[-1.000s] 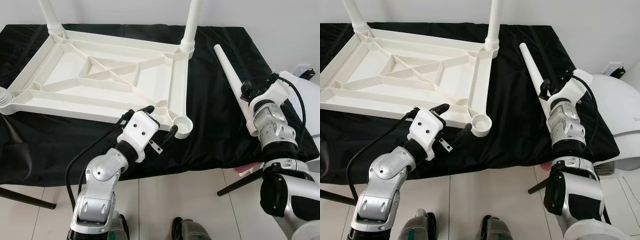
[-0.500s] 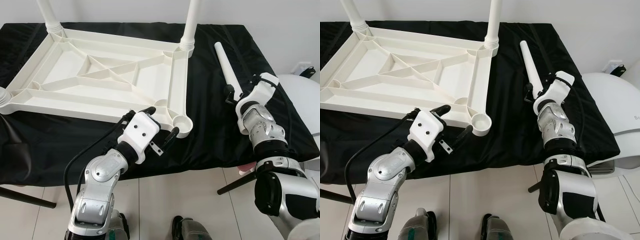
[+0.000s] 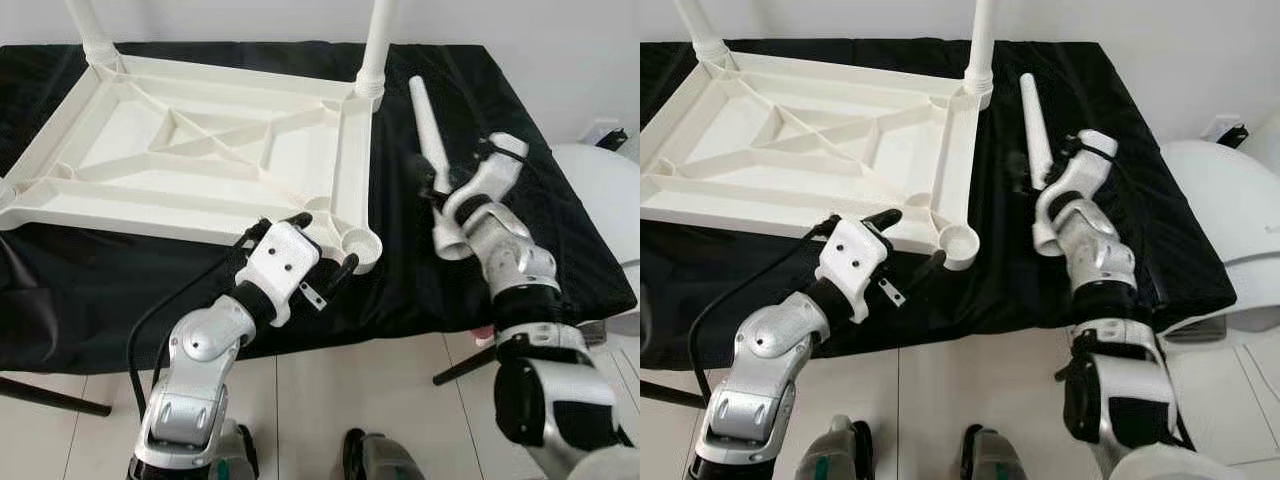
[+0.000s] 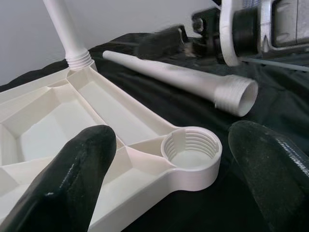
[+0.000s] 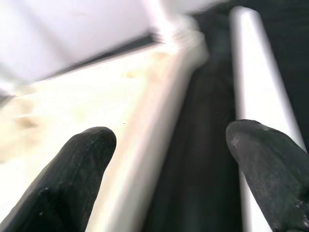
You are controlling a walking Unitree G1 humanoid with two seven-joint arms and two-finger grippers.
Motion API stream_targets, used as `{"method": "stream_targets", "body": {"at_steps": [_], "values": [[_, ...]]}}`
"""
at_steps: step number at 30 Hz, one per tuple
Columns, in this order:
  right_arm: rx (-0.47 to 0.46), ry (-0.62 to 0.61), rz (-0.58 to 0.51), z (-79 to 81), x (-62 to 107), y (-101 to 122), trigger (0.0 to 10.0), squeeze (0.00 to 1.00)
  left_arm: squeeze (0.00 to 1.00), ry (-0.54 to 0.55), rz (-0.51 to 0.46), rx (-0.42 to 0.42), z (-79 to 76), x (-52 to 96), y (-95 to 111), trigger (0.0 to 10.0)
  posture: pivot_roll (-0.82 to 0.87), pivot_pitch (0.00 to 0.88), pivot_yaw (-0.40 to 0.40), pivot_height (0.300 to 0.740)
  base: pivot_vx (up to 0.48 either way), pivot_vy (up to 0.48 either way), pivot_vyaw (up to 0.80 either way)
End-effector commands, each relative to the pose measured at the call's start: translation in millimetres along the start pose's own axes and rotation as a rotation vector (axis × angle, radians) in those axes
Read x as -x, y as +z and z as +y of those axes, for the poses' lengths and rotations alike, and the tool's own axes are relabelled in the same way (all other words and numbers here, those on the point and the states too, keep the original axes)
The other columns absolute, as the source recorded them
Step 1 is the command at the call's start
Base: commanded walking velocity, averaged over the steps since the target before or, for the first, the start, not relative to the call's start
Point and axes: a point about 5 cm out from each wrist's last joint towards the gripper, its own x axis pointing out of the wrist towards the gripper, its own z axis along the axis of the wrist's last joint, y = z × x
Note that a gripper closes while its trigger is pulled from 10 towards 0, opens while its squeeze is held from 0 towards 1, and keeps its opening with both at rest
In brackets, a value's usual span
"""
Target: Building children table
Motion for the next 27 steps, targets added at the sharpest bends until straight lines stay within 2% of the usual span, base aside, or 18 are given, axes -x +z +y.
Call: {"method": "stream_targets", "body": {"at_steps": [1, 5, 6, 7, 9, 11, 13, 14, 16, 18, 24, 27], "values": [[-0.006, 0.05, -0.007, 4.7, 2.0, 3, 10.0, 0.0, 0.0, 0.046, 0.001, 0.008, 1.2, 0.3, 0, 10.0, 0.08, 0.216, -0.003, 0.74, 0.0, 0.0, 0.0], [0.008, 0.089, -0.04, 11.2, 0.9, 12, 10.0, 0.0, 0.0, 0.05, -0.003, 0.007, 1.8, -1.0, 0, 10.0, 0.08, 0.213, -0.006, 0.74, 0.0, 0.0, 0.0], [0.017, 0.122, -0.086, 16.2, -0.3, 23, 10.0, 0.0, 0.0, 0.053, -0.006, 0.007, 2.2, -2.2, 1, 10.0, 0.07, 0.209, -0.01, 0.74, 0.0, 0.0, 0.0], [0.017, 0.122, -0.086, 16.2, -0.3, 23, 10.0, 0.0, 0.0, 0.053, -0.006, 0.007, 2.2, -2.2, 1, 10.0, 0.07, 0.209, -0.01, 0.74, 0.0, 0.0, 0.0], [0.03, 0.114, -0.154, 15.8, -0.3, 36, 10.0, 0.0, 0.0, 0.057, -0.008, 0.008, 2.8, -2.9, 0, 10.0, 0.08, 0.206, -0.012, 0.74, 0.0, 0.0, 0.0], [0.03, 0.114, -0.154, 15.8, -0.3, 36, 10.0, 0.0, 0.0, 0.057, -0.008, 0.008, 2.8, -2.9, 0, 10.0, 0.08, 0.206, -0.012, 0.74, 0.0, 0.0, 0.0], [0.085, -0.054, -0.214, -4.2, -1.0, 51, 10.0, 0.0, 0.0, 0.061, -0.016, 0.015, 2.9, -4.1, 2, 10.0, 0.08, 0.2, -0.013, 0.74, 0.0, 0.0, 0.0], [0.085, -0.054, -0.214, -4.2, -1.0, 51, 10.0, 0.0, 0.0, 0.061, -0.016, 0.015, 2.9, -4.1, 2, 10.0, 0.08, 0.2, -0.013, 0.74, 0.0, 0.0, 0.0], [0.127, -0.131, -0.229, -14.3, 0.0, 56, 10.0, 0.0, 0.0, 0.06, -0.018, 0.015, 3.0, -4.3, 3, 10.0, 0.08, 0.199, -0.014, 0.74, 0.0, 0.0, 0.0], [0.154, -0.157, -0.233, -18.6, 2.4, 59, 10.0, 0.0, 0.0, 0.043, -0.026, 0.026, 3.4, -3.8, 4, 10.0, 0.08, 0.193, -0.02, 0.74, 0.0, 0.0, 0.0], [0.159, -0.186, -0.229, -22.8, 4.1, 60, 10.0, 0.0, 0.0, 0.016, -0.038, 0.037, 2.4, -3.9, 7, 10.0, 0.08, 0.191, -0.022, 0.74, 0.0, 0.0, 0.0], [0.17, -0.234, -0.184, -30.9, 5.1, 55, 10.0, 0.0, 0.0, -0.038, -0.048, 0.037, 0.9, -4.3, 9, 10.0, 0.09, 0.189, -0.027, 0.74, 0.0, 0.0, 0.0]]}}
